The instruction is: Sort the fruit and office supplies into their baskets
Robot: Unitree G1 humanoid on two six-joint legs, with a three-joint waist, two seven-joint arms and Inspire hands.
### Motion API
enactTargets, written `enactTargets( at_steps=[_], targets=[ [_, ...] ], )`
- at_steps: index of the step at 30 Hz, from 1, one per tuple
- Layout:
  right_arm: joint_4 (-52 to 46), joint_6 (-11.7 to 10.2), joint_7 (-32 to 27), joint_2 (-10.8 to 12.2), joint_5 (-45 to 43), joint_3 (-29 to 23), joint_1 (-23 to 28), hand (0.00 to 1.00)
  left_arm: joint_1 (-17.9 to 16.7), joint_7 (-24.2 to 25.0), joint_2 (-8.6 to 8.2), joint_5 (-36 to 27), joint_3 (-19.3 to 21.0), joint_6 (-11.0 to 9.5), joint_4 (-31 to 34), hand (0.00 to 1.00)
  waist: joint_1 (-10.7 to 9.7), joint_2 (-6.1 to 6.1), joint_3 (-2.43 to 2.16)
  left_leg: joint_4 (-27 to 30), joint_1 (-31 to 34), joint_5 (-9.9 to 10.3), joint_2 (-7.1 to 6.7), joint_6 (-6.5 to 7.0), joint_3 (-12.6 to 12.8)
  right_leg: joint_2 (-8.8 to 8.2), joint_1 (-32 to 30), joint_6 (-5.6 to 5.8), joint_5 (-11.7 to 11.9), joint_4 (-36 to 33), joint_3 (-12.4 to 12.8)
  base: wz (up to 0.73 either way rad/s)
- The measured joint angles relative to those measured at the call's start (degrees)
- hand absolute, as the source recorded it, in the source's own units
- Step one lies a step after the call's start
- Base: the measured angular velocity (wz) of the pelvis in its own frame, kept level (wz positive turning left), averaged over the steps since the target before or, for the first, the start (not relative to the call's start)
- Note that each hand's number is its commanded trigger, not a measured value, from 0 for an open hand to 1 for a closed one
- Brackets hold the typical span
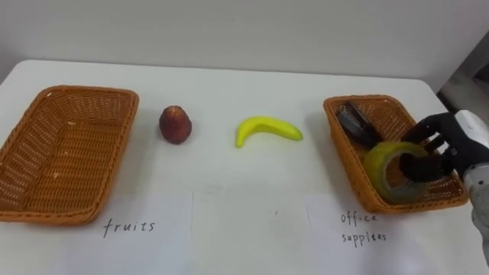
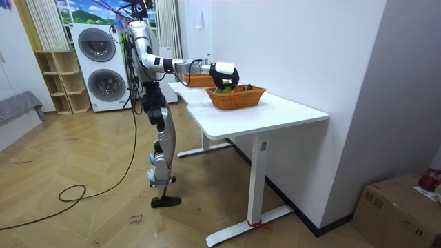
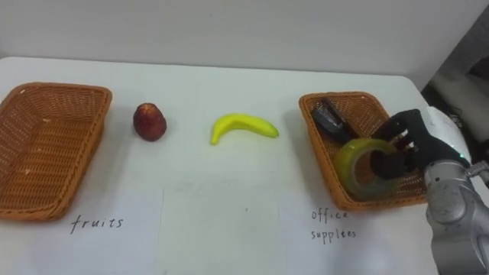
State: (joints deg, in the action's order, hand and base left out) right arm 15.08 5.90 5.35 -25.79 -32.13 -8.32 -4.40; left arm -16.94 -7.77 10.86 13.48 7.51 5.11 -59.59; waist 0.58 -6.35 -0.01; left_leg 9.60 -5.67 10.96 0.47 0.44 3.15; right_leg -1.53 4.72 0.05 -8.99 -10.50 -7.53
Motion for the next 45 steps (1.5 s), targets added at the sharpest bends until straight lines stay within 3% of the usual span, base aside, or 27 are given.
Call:
enactTargets(
  at_steps=[23, 30, 45],
  targets=[
    [-0.04, 0.00, 1.73, 0.01, -0.71, -0.02, -0.01, 0.00, -0.01, 0.00, -0.04, -0.03, 0.00, -0.01, 0.59, 0.00, 0.12, 0.02, 0.04, -0.06, 0.14, 0.00, -0.01, 0.00, -0.03, 0.00, 0.07, 0.01, -0.01, 0.06, -0.07, 0.00],
    [-0.20, -0.06, 1.63, 0.01, 0.79, -0.02, -0.10, 0.00, 1.45, -0.81, -0.04, -0.46, -0.70, -0.16, 0.47, 0.00, 1.22, -0.42, 0.31, -0.09, 0.12, 0.01, -0.01, 0.00, -0.02, 0.07, 0.08, 0.03, -0.02, 0.03, 0.52, 0.00],
    [-10.74, -0.11, -1.51, -0.01, 3.69, -0.19, -3.64, 0.00, 1.93, -1.52, 0.01, -0.47, -0.98, -0.22, 0.49, 0.00, 1.47, -0.87, 0.21, -0.23, 0.31, 0.01, 0.01, 0.01, -0.17, 0.02, 0.01, 0.06, -0.05, -0.04, -0.37, 0.01]
  ],
)
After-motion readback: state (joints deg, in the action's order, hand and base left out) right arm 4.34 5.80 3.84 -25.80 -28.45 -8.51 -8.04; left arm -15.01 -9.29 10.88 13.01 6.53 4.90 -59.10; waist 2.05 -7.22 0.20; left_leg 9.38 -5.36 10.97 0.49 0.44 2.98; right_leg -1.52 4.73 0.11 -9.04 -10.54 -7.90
